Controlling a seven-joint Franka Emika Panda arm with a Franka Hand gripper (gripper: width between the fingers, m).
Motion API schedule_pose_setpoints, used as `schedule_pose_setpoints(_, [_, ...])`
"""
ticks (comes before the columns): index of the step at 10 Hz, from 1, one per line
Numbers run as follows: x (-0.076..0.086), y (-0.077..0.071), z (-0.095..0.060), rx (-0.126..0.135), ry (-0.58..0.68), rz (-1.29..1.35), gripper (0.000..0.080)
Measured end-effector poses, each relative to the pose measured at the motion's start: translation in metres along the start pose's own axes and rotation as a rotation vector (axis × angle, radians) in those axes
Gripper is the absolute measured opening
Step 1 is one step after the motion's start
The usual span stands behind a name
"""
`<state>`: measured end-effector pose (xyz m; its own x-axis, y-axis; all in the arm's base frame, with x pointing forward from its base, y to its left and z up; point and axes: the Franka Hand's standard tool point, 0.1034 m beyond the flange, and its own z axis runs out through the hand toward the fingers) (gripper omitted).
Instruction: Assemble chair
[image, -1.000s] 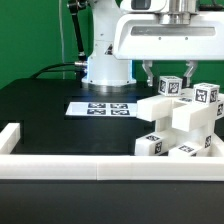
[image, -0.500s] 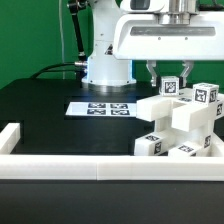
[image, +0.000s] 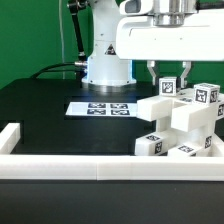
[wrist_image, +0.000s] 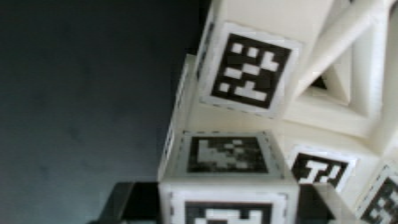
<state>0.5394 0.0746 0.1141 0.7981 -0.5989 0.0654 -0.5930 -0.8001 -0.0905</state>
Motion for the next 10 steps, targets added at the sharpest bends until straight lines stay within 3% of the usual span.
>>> schedule_pose_setpoints(10, [-0.0076,-0.0075,0.0007,0.019,-0.038,0.846,0.0288])
